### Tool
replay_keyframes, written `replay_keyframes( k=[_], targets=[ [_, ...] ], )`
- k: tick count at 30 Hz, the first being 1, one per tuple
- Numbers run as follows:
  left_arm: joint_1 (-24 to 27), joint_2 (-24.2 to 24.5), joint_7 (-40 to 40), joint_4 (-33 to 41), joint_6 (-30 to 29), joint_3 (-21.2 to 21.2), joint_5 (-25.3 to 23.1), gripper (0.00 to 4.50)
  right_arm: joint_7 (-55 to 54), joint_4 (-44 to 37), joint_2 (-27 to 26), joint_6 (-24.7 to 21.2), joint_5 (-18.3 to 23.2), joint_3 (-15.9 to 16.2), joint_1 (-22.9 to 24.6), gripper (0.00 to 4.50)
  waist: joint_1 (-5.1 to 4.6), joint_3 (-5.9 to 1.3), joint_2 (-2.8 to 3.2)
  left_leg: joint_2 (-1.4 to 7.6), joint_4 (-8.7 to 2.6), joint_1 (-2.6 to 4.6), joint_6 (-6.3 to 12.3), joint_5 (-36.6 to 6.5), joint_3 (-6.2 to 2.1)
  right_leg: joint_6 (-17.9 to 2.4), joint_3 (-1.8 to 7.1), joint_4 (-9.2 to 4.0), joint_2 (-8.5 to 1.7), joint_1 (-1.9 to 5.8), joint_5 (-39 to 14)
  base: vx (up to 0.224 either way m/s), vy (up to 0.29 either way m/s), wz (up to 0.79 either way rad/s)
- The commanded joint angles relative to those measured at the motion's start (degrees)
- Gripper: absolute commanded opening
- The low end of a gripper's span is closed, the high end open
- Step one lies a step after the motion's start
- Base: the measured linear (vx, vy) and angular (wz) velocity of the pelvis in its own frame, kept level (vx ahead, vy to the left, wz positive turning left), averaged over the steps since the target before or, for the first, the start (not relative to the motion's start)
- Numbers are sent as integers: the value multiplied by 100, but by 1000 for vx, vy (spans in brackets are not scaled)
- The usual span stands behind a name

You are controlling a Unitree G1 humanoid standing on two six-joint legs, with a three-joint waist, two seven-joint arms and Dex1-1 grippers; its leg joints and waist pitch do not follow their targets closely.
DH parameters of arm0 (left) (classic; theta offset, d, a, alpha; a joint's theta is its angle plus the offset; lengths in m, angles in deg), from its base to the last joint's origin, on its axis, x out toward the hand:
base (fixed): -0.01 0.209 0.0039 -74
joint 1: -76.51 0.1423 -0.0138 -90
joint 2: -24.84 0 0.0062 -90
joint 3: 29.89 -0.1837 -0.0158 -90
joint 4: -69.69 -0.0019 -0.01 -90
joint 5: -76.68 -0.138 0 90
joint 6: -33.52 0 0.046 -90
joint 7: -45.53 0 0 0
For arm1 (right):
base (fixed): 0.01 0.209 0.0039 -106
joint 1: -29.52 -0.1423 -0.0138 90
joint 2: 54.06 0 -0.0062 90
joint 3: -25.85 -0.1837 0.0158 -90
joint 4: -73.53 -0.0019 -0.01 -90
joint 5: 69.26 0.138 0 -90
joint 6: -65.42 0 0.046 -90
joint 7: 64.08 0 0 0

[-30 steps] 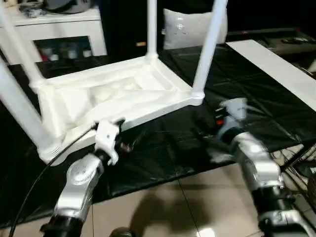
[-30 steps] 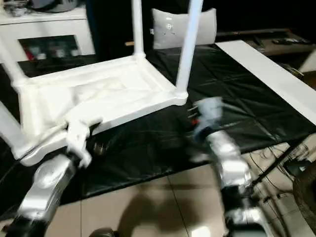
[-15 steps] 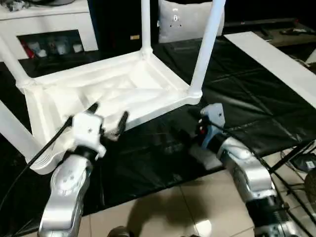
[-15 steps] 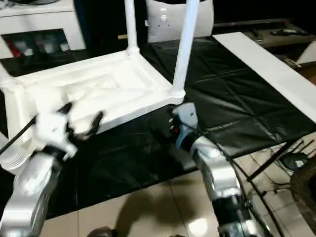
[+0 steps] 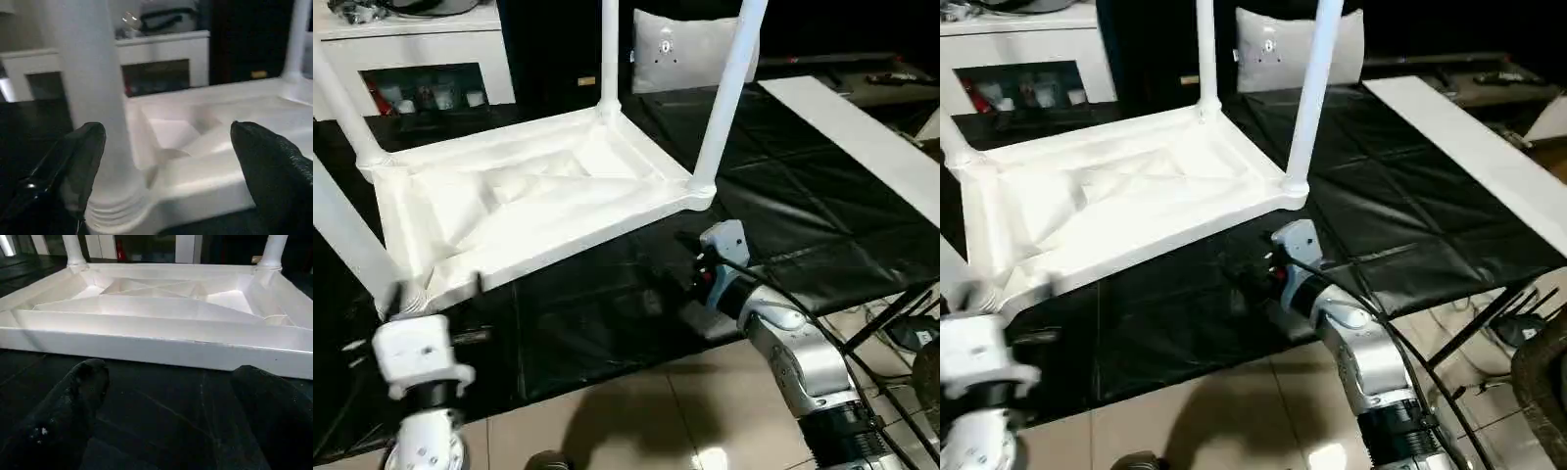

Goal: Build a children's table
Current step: Rotate table base

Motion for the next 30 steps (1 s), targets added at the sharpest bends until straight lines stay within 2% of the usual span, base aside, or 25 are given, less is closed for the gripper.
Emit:
replay_keyframes(
  k=[1,4,5,6,8,9,10,11,13,14,15,16,19,20,22,24,25,26,27,28,29,30],
  targets=[
    [-231,76,80,-186,43,160,-54,446,78,-151,65,-134,-34,15,-57,450,-13,-201,19,211,-494,48,-33,-2168,-77,-171,326,-660,-379,120,-2561,0,0,0],
    [-591,275,73,-448,-105,387,84,446,182,-153,120,-220,-24,68,-60,450,-6,-229,41,228,-509,37,-69,-2064,-101,-224,326,-603,-364,138,-2158,0,0,0],
    [-801,440,210,-663,-204,537,38,446,244,-170,137,-282,10,106,-53,450,-13,-240,72,227,-504,46,-88,-2048,-104,-277,329,-583,-355,140,-1933,0,0,0],
    [-801,440,210,-663,-204,537,38,446,244,-170,137,-282,10,106,-53,450,-10,-247,61,225,-503,40,-84,-2005,-105,-298,328,-567,-352,150,-1810,0,0,0],
    [-1130,602,289,-1021,-252,778,232,446,514,-287,203,-359,154,166,-10,450,-5,-271,100,217,-483,39,-73,-1842,-97,-422,333,-523,-348,171,-1382,0,0,0],
    [-1166,621,292,-1063,-251,803,258,446,548,-304,209,-371,175,172,-4,450,-2,-282,89,213,-478,41,-62,-1805,-94,-456,334,-505,-348,177,-1285,0,0,0],
    [-1430,776,317,-1380,-270,965,392,446,748,-404,256,-415,281,205,36,450,3,-288,172,219,-475,29,-68,-1736,-107,-539,333,-476,-352,191,-1066,0,0,0],
    [-1529,843,327,-1505,-283,1019,419,446,807,-435,273,-422,308,213,49,450,8,-303,139,215,-468,53,-50,-1719,-98,-573,332,-468,-340,189,-937,0,0,0],
    [-1796,900,406,-1756,-363,1209,578,446,902,-462,325,-427,329,213,65,450,7,-312,139,212,-465,42,-37,-1615,-100,-639,330,-440,-347,208,-770,0,0,0],
    [-1949,864,521,-1847,-431,1363,718,446,903,-433,340,-414,307,192,58,450,24,-321,244,224,-459,35,-68,-1538,-119,-744,324,-401,-368,218,-609,0,0,0],
    [-1987,846,553,-1862,-447,1406,760,446,892,-415,341,-408,295,178,54,450,2,-322,200,231,-456,42,-75,-1544,-103,-763,324,-421,-355,215,-557,0,0,0],
    [-2024,830,583,-1881,-456,1445,798,446,881,-398,342,-407,283,164,48,450,5,-330,175,228,-449,33,-88,-1498,-108,-838,323,-386,-361,237,-435,0,0,0],
    [-2061,830,596,-1917,-450,1469,822,446,875,-384,345,-410,275,148,43,450,9,-322,173,223,-446,28,-30,-1509,-90,-874,327,-406,-374,237,-561,0,0,0],
    [-2094,871,531,-1975,-401,1428,807,446,873,-363,352,-421,277,127,33,450,16,-316,208,221,-448,30,-34,-1552,-93,-866,327,-414,-378,232,-640,0,0,0],
    [-2252,1009,110,-2259,-242,1302,1017,446,699,-195,326,-489,203,63,-33,450,23,-301,174,202,-459,49,-42,-1716,-85,-764,327,-467,-381,213,-1087,0,0,0],
    [-2257,1013,99,-2266,-238,1299,1024,446,694,-190,326,-491,201,61,-35,450,37,-299,187,218,-469,66,-89,-1808,-95,-748,330,-480,-387,192,-1246,0,0,0],
    [-2352,1099,-370,-2395,-310,1198,1286,446,483,-26,277,-508,112,6,-112,450,44,-299,158,231,-483,59,-127,-1793,-108,-746,328,-480,-407,203,-1251,0,0,0],
    [-2394,1212,-1042,-2439,-457,1009,1603,446,204,182,213,-551,29,-85,-222,450,43,-307,163,218,-477,70,-161,-1788,-96,-776,335,-466,-397,178,-1238,0,0,0],
    [-2364,1335,-1853,-2360,-739,768,1999,446,-85,450,158,-572,-59,-182,-359,450,58,-307,169,201,-485,79,-224,-1735,-93,-831,347,-455,-430,163,-1342,0,0,0],
    [-2364,1335,-1853,-2360,-739,768,1999,446,-85,450,158,-572,-59,-182,-359,450,48,-309,186,200,-484,69,-262,-1751,-87,-875,344,-442,-414,151,-1360,0,0,0],
    [-2198,1571,-3098,-2013,-1286,338,2632,446,-427,894,123,-537,-199,-276,-570,450,79,-298,196,220,-485,119,-319,-1859,-77,-862,351,-460,-417,124,-1395,0,0,0],
    [-2089,1717,-3561,-1792,-1519,138,2840,446,-515,1145,131,-443,-267,-288,-672,450,89,-305,205,218,-483,130,-365,-1883,-79,-921,361,-425,-436,105,-1418,0,0,0]
  ],
)
